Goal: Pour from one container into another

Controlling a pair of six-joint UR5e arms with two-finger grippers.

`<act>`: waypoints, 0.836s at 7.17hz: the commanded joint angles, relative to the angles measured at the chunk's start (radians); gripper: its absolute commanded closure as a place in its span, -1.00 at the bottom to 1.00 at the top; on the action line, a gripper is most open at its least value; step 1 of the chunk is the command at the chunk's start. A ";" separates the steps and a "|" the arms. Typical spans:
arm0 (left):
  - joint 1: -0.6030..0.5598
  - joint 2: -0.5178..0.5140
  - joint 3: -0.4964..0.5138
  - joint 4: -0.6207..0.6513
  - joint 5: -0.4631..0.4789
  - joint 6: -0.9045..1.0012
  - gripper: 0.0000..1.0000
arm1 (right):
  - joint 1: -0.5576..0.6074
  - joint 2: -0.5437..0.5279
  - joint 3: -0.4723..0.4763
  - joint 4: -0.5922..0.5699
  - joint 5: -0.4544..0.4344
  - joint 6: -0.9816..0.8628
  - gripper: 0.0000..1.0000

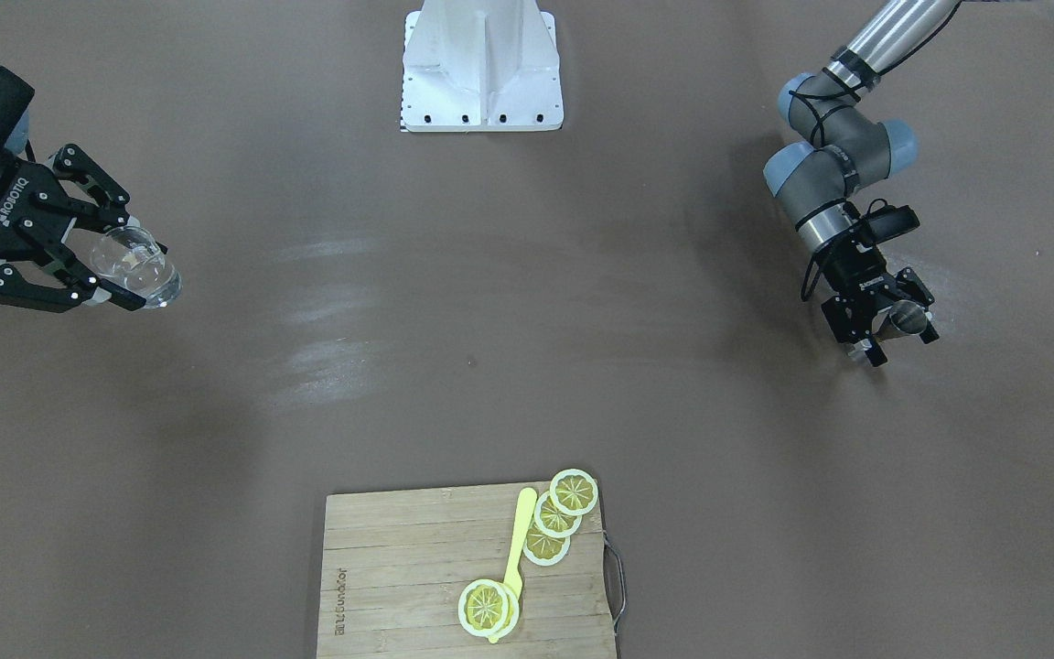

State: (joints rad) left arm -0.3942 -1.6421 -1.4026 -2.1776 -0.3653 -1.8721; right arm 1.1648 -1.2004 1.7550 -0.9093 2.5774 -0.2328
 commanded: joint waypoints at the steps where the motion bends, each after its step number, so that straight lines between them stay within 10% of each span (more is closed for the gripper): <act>1: 0.000 -0.008 -0.001 0.001 -0.003 0.001 -0.34 | 0.006 -0.004 0.033 -0.028 0.001 0.000 1.00; 4: 0.003 -0.008 0.001 0.001 -0.003 0.001 0.84 | 0.004 -0.018 0.034 -0.028 -0.006 0.000 1.00; 6: 0.005 -0.008 -0.012 0.001 -0.004 0.005 1.00 | -0.008 -0.016 0.034 -0.040 -0.009 0.000 1.00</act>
State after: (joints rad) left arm -0.3903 -1.6505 -1.4049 -2.1767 -0.3692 -1.8697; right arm 1.1629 -1.2169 1.7885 -0.9401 2.5700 -0.2331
